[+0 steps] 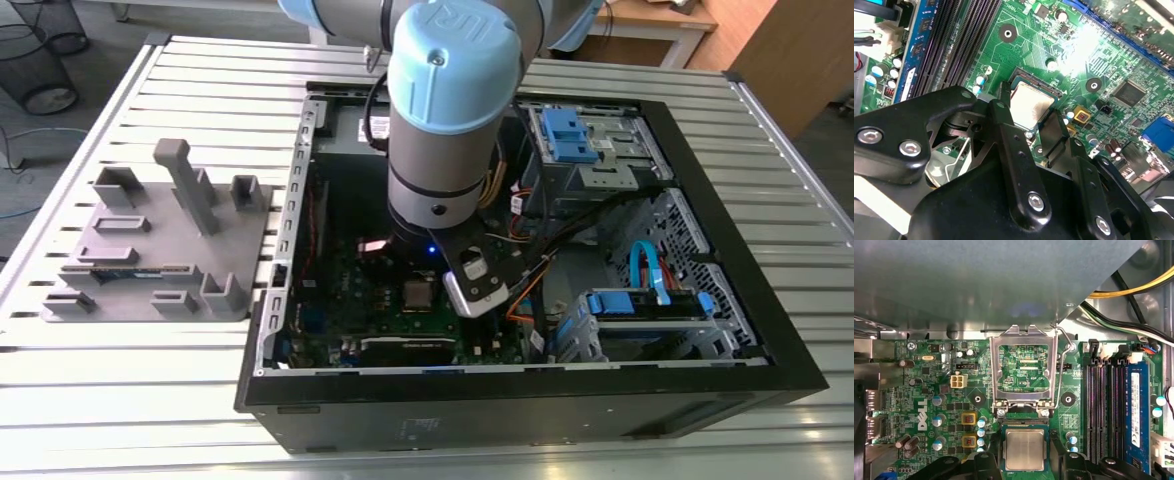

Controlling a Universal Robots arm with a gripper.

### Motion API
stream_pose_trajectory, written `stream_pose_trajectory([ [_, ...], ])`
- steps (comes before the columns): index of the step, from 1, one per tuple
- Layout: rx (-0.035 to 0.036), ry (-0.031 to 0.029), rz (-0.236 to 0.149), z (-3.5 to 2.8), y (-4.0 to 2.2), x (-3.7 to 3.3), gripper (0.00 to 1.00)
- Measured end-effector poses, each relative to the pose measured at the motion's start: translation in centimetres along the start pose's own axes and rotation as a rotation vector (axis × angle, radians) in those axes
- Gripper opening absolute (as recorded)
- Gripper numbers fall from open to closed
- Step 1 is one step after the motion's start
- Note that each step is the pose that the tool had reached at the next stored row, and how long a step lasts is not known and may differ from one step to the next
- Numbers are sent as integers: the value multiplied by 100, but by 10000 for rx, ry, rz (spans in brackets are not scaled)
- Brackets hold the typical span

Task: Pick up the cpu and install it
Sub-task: 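Place the cpu into insertion slot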

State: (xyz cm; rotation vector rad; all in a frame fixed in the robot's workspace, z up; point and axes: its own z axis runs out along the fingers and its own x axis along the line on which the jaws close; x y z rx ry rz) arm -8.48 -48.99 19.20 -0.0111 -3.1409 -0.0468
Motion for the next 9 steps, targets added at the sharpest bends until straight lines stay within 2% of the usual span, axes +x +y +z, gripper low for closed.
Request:
stream_pose_trajectory([
  [9,3,0,0,13,0,1,47],
])
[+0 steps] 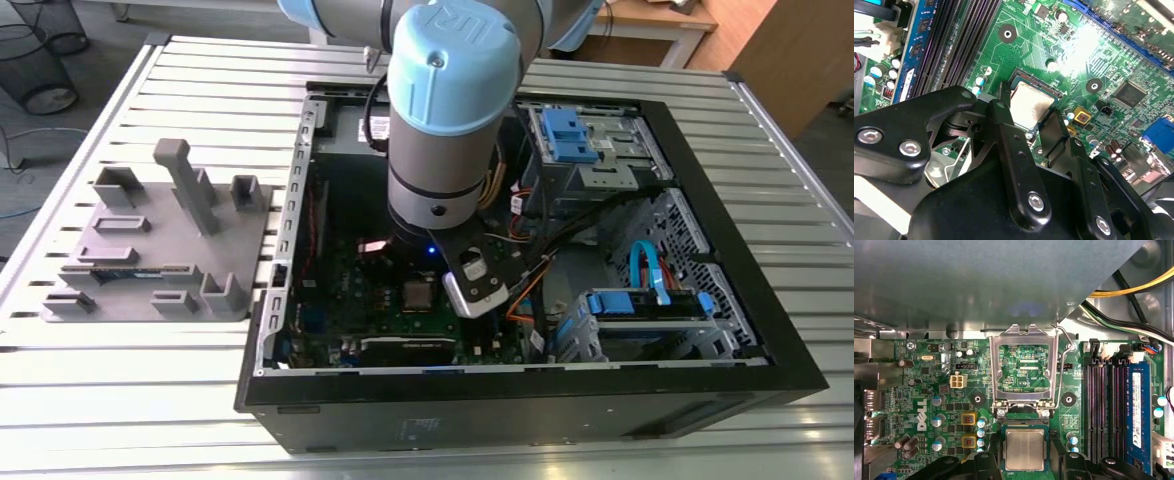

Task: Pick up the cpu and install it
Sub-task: 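Place the cpu into insertion slot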

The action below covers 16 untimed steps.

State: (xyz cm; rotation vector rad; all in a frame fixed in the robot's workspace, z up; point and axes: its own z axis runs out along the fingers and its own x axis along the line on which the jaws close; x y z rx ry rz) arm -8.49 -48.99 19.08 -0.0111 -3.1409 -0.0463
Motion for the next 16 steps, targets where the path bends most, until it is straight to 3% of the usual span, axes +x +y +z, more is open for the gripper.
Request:
stream_pose_trajectory([
  [16,3,1,0,19,-1,8,47],
])
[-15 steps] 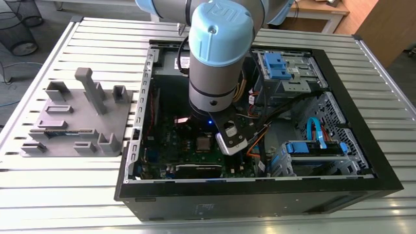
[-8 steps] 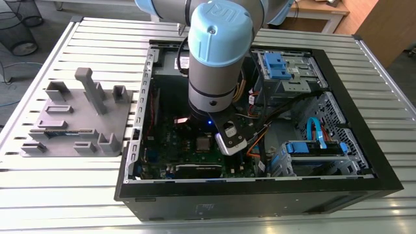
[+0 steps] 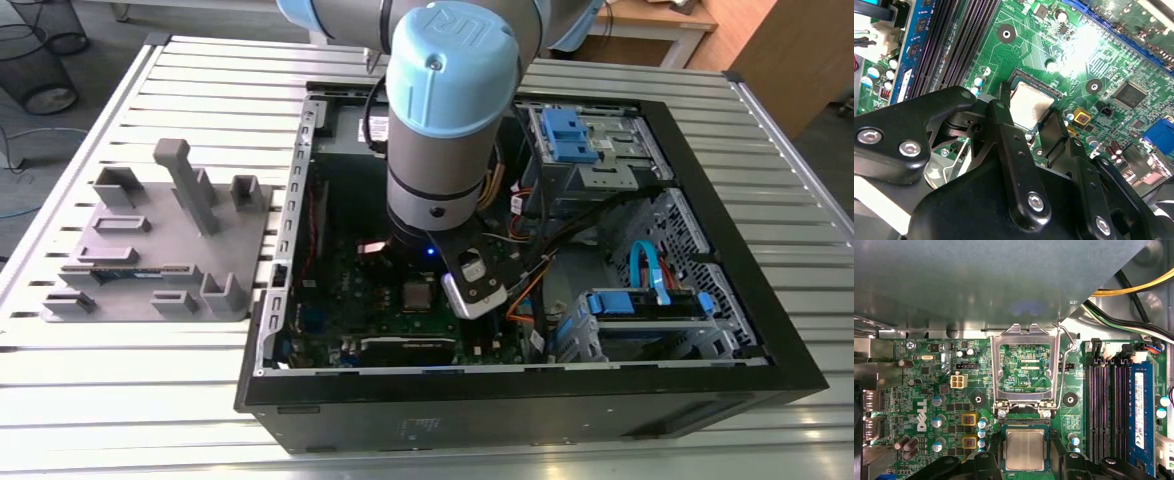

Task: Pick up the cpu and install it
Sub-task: 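Place the cpu into insertion slot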

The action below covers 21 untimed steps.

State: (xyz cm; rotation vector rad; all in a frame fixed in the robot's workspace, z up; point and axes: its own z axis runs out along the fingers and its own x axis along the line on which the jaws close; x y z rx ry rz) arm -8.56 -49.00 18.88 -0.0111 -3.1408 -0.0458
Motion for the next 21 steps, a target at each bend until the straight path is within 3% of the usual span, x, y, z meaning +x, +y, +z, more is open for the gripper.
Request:
stream_pose_trajectory([
  [15,-1,-1,0,7,0,0,47],
  [17,-7,-5,-1,10,1,-1,48],
  [18,-6,-2,0,9,1,0,55],
  [21,-2,-1,0,8,0,0,55],
])
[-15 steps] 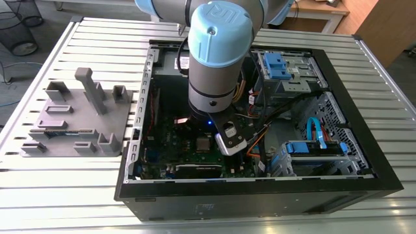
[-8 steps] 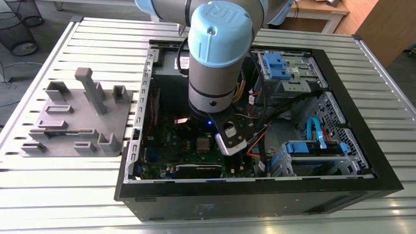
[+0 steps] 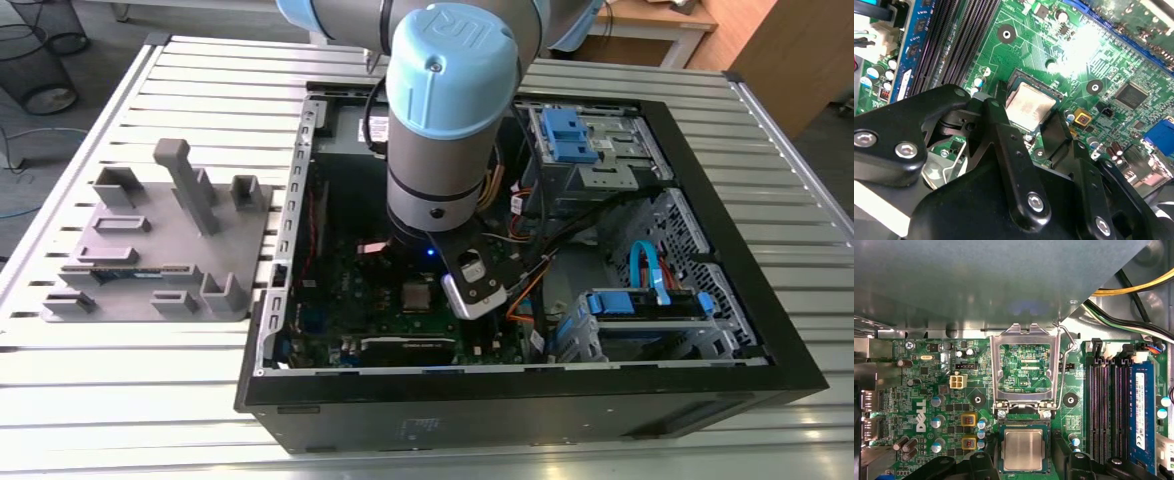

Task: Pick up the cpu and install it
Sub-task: 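Place the cpu into insertion slot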

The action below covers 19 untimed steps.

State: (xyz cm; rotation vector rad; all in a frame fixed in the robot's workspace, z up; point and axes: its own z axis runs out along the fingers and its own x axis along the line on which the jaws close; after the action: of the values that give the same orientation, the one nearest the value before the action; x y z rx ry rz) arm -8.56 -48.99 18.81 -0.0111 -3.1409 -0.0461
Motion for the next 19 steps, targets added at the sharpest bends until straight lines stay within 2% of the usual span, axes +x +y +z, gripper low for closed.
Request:
stream_pose_trajectory([
  [12,1,1,0,1,0,0,55],
  [14,6,4,0,-1,-1,0,53],
  [15,5,4,0,-1,-1,0,48],
  [19,1,1,0,1,0,0,47],
])
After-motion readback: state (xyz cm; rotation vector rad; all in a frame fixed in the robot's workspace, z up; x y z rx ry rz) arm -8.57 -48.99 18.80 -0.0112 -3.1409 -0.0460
